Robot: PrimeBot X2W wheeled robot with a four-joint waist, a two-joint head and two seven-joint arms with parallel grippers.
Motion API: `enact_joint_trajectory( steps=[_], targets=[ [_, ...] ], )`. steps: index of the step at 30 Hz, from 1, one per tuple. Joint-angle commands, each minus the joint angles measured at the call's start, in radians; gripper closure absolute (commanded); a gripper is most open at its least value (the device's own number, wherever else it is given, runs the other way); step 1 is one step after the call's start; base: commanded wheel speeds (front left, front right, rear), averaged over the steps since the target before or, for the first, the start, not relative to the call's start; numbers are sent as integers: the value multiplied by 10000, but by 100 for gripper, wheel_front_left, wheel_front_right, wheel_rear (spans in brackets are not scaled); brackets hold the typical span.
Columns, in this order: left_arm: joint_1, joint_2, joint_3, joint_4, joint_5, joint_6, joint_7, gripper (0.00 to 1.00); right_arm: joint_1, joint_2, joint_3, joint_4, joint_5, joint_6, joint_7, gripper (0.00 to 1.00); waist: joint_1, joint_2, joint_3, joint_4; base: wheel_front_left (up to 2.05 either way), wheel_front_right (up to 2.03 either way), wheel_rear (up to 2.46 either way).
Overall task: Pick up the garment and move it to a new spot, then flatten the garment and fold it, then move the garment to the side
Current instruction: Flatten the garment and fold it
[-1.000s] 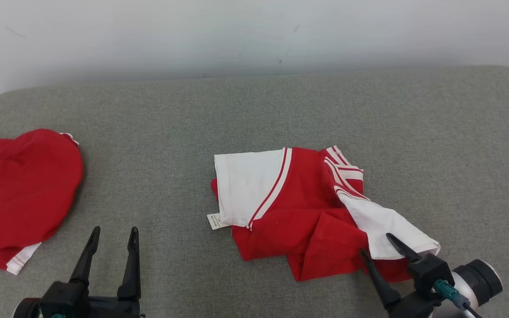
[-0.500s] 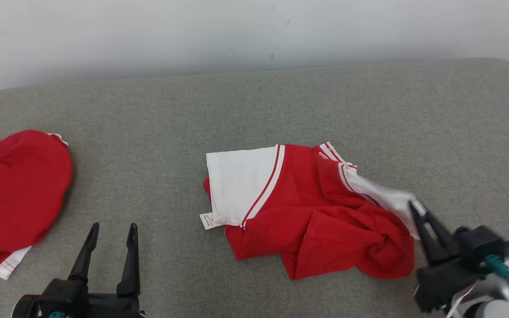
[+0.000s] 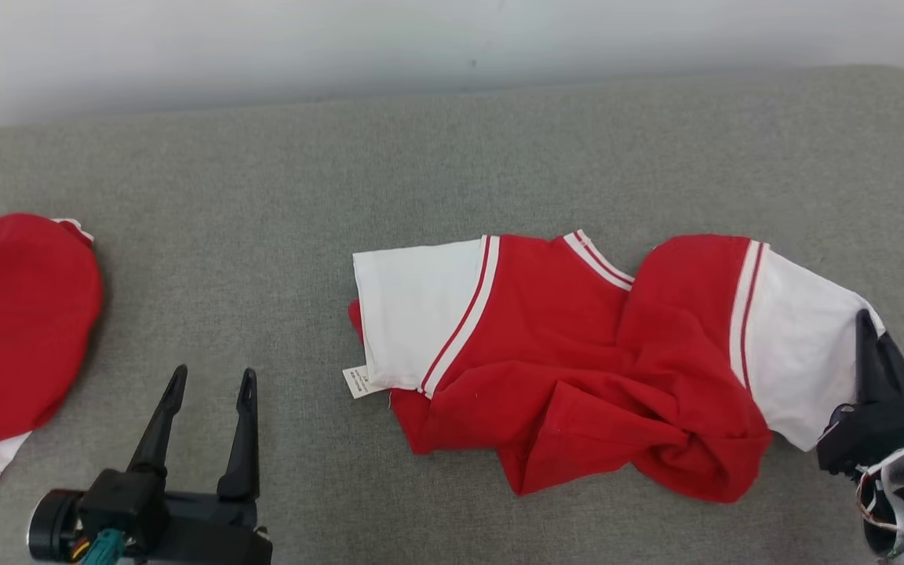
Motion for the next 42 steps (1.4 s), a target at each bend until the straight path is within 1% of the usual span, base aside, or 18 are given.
enact_joint_trajectory(
  steps=[1,6,10,11,12,16,20,24,29,32,33,37,42],
  targets=[
    [-137,-6,-27,-23,50,-34,-35,0,-233,-58,-68,386,37,1,-90,100,-1,-1,287,90,0,0,0],
    [-417,-76,-135,-49,176,-82,-35,0,-1037,-225,-359,2246,176,1,-416,100,-1,-1,660,267,0,0,0],
    [-485,-116,-161,-96,264,-80,-35,0,-1433,-151,-445,3303,281,1,-683,100,-1,-1,778,289,0,0,0],
    [-495,-124,-170,-109,279,-78,-35,0,-1485,-113,-435,3473,303,1,-761,53,-1,-1,776,283,0,0,0],
    [-494,-130,-173,-114,286,-75,-35,0,-1524,-112,-426,3611,337,1,-834,0,-1,-1,755,275,0,0,0],
    [-398,-144,-165,-98,301,-50,-35,0,-1310,-113,-442,3799,459,1,-1094,0,-1,-1,520,203,0,0,0],
    [-160,-103,-126,-67,262,-10,-35,0,-857,-121,-509,3236,389,1,-1222,0,-1,-1,187,88,0,0,0],
    [84,-39,-126,-124,224,48,-23,0,-202,86,-545,1918,188,1,-1257,0,-1,-1,-115,-20,0,0,0],
    [307,35,-131,-256,230,161,83,0,688,495,-263,-379,-175,1,-1210,0,-1,-1,-410,-88,0,0,0],
    [475,54,-149,-322,238,235,155,0,1258,736,-33,-1614,-360,1,-896,0,-1,-1,-599,-79,0,0,0],
    [475,54,-149,-322,238,235,155,0,1258,736,-33,-1614,-360,1,-896,0,-1,-1,-599,-79,0,0,0],
    [686,64,-198,-446,245,328,222,0,2008,959,224,-3021,-572,1,-379,0,-1,-1,-856,-4,0,0,0],
    [976,94,-182,-508,160,404,242,0,2879,1154,559,-4164,-885,1,190,0,-1,-1,-1166,96,0,0,0]
  ],
)
